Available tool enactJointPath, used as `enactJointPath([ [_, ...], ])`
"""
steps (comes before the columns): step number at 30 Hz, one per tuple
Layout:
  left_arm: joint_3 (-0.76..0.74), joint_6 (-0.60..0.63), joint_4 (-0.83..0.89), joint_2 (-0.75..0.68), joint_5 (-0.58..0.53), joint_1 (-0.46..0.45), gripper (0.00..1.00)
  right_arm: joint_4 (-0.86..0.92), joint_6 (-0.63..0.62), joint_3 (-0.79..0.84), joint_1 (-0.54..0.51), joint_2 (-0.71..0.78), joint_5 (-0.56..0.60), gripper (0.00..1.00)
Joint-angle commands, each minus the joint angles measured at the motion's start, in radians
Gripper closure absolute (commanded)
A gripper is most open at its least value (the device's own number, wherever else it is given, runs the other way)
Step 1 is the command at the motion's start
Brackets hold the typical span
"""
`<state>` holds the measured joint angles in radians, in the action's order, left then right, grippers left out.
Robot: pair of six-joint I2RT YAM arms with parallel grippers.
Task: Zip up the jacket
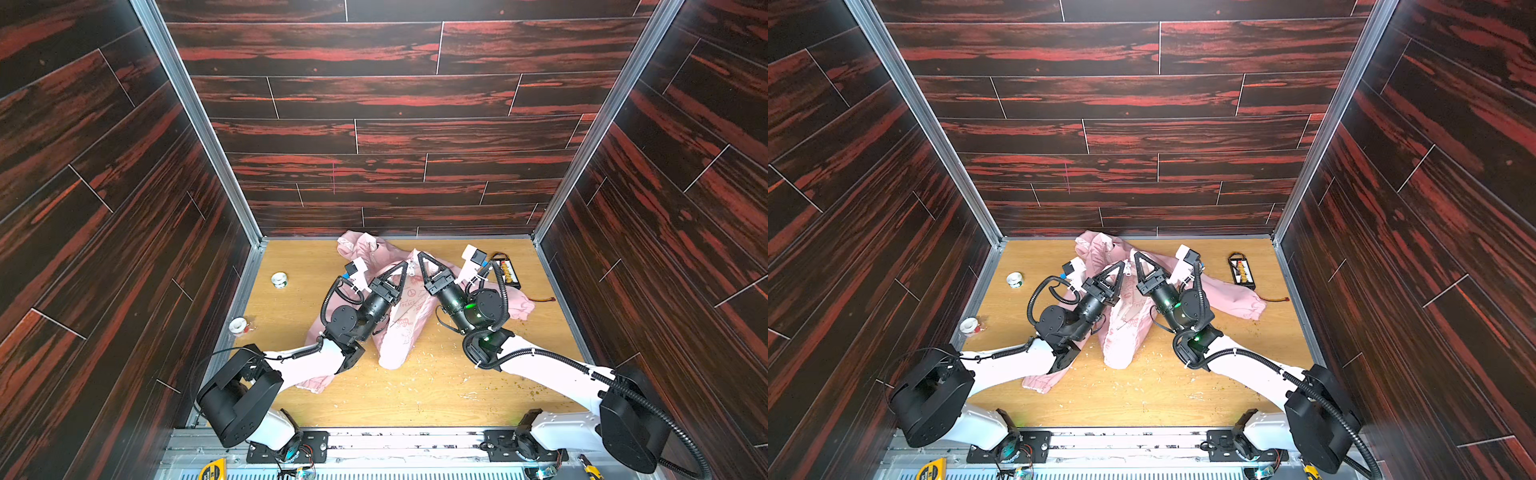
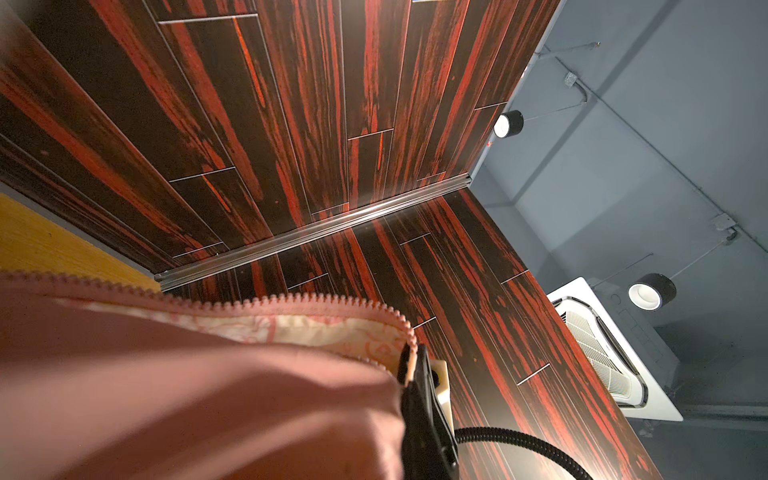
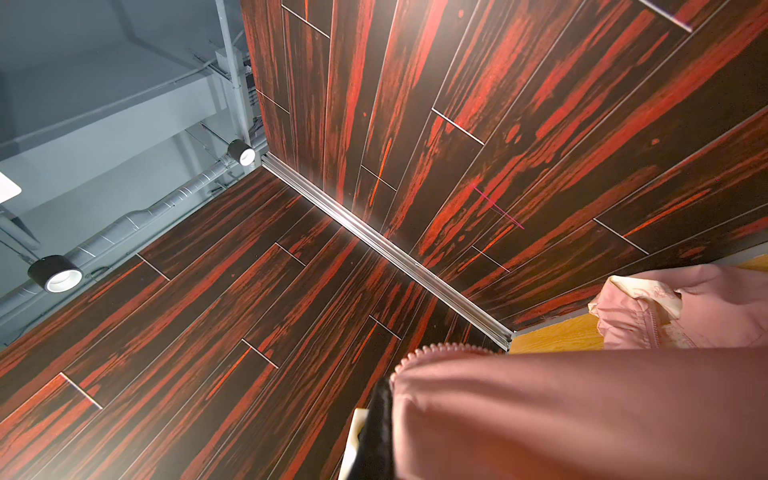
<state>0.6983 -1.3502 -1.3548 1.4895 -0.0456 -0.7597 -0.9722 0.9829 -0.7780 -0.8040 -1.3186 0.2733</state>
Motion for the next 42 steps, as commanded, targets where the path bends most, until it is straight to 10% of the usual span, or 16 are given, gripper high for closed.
enactJointPath([
  [1, 0.017, 0.011, -0.055, -0.035, -0.005, -0.004, 1.00, -0.040, -0.002, -0.032, -0.012, -0.018, 0.006, 1.00],
  [42, -0.005, 0.016, -0.055, -0.054, -0.017, -0.006, 1.00, -0.032, -0.004, -0.028, -0.024, -0.018, 0.030, 1.00],
])
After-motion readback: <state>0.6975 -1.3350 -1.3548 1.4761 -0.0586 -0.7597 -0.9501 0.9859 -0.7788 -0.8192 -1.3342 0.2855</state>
